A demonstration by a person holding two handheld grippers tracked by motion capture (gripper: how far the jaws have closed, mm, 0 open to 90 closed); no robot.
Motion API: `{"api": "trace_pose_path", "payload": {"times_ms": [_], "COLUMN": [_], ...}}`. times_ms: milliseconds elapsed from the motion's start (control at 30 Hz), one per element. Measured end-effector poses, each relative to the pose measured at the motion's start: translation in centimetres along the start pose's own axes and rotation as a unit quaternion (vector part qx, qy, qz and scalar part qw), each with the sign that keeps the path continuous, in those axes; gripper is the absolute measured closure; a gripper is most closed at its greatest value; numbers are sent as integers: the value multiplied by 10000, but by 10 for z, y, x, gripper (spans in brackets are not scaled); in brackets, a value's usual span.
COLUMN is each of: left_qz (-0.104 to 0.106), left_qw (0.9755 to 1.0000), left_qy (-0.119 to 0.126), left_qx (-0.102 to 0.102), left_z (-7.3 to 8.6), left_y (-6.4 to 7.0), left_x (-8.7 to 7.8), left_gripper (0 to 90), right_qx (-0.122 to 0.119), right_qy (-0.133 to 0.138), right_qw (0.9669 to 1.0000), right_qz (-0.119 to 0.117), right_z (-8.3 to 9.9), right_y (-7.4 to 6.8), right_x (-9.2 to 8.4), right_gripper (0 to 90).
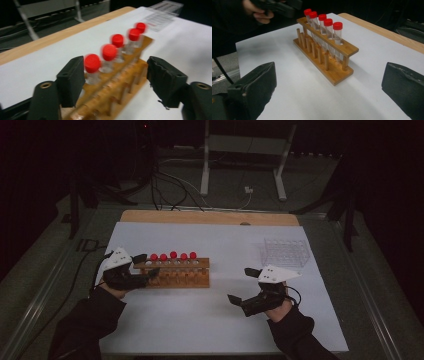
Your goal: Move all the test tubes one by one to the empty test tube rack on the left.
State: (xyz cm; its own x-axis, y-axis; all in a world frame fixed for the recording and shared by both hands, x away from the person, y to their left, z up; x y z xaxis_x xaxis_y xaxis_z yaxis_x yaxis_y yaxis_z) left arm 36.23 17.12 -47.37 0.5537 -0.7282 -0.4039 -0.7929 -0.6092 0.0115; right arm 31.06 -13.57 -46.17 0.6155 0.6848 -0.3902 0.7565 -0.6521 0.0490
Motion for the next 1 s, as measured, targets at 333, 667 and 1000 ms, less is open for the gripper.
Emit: {"api": "trace_pose_path", "payload": {"times_ms": [333,667,1000], "left_qz": [581,945,1019], "left_qw": [9983,9954,9946], "left_qy": [-94,-150,-173], "left_qx": [52,-25,-39], "left_z": [18,39,67], "left_y": [41,72,76], "left_x": [-12,3,21], "left_gripper": [53,13,13], "right_qx": [66,0,-61], "right_qy": [-74,-142,-203], "right_qw": [9998,9991,9985], "right_qz": [145,398,506], "right_z": [15,31,41], "right_y": [7,14,16], "right_x": [-6,-8,-5], "right_gripper": [0,0,0]}}
Point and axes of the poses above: each handheld gripper's, and its own axes: x roughly forward along the jaws, z roughly out of its underside, y roughly to its right, the point moved 8 cm from there along x, roughly forward along the jaws, and after that the axes turned 7 degrees about z, right-handed, at the moved point
